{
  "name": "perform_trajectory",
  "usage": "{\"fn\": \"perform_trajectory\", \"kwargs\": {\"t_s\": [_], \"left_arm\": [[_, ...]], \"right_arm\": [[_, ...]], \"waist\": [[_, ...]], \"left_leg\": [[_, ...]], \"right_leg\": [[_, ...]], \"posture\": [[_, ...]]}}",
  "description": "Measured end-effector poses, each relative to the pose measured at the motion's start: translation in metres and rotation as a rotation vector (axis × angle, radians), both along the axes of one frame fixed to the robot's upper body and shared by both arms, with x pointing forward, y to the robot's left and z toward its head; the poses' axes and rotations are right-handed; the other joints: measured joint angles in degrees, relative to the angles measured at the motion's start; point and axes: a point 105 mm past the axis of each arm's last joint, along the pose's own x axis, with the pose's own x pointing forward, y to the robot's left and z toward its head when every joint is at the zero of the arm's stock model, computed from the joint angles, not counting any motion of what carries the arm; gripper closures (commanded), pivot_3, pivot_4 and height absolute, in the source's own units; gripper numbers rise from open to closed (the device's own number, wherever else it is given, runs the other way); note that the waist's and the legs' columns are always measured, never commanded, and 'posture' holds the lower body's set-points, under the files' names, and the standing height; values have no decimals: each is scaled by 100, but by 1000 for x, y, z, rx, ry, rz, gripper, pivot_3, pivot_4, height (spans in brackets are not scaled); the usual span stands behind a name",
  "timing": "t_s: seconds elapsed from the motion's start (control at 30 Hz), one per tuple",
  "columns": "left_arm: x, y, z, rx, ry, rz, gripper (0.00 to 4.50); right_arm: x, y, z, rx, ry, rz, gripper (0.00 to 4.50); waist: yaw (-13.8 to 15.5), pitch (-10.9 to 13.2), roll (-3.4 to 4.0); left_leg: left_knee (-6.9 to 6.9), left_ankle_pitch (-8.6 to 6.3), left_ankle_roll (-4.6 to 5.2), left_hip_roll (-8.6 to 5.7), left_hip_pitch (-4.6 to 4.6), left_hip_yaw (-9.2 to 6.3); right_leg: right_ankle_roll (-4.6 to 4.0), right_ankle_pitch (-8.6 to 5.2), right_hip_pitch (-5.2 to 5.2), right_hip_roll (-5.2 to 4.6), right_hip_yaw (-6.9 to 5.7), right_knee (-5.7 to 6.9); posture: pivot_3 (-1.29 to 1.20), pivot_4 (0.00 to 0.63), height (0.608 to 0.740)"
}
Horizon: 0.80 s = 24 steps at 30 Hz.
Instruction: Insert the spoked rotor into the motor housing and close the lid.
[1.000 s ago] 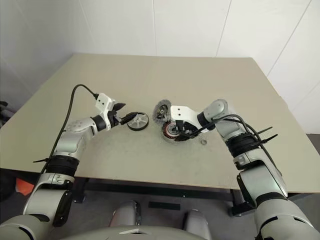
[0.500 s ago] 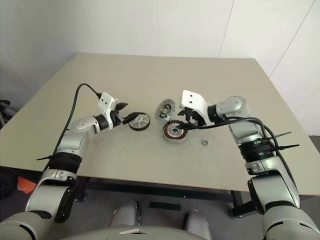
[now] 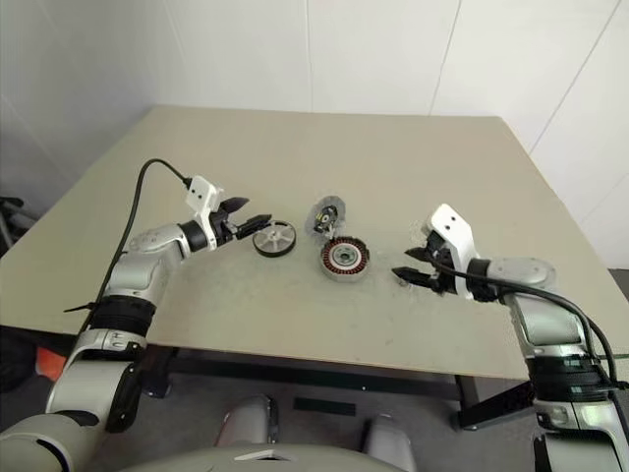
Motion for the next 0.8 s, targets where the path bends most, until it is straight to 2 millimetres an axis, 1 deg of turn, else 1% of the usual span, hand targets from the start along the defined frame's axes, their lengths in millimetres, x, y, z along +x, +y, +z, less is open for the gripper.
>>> {"fn": "perform_trajectory", "kwargs": {"t_s": [0.1,0.2,0.33,0.37,0.43,0.73,0.8], "left_arm": [[2,-5,1,-1,2,-15,319],[3,-9,3,0,-5,-24,319],[3,-8,3,8,-7,-23,319],[3,-8,2,9,-7,-22,319],[3,-8,2,11,-7,-22,319],[3,-5,2,21,-7,-15,319],[3,-4,1,23,-5,-11,319]], "right_arm": [[0,-3,-3,-6,-3,-25,1900],[2,-4,-5,-12,-8,-34,1900],[2,-8,-20,-31,31,-56,1900],[2,-9,-23,-37,38,-58,1900],[1,-7,-28,-46,50,-51,1900],[1,-4,-33,-65,47,-32,1900],[1,-4,-34,-69,46,-34,2303]], "waist": [[-6,0,0],[-7,0,0],[-8,0,0],[-7,0,0],[-7,0,0],[-9,0,0],[-10,-1,-1]], "left_leg": [[0,1,-1,1,1,0],[0,1,-2,0,2,0],[-4,1,-2,0,-2,0],[-6,1,-2,0,-2,0],[-12,1,-2,-1,-2,0],[-19,1,-2,0,3,0],[-19,1,-2,0,7,0]], "right_leg": [[29,-17,1,-1,-1,0],[30,-18,2,-1,0,-1],[17,-10,2,-1,-1,-9],[2,-1,2,-2,-1,-11],[2,-1,2,-2,-2,-16],[2,-1,6,-1,-2,-19],[3,-2,11,-1,-2,-19]], "posture": [[0,0,740],[0,0,740],[0,0,740],[0,0,740],[0,0,740],[0,0,740],[0,0,740]]}}
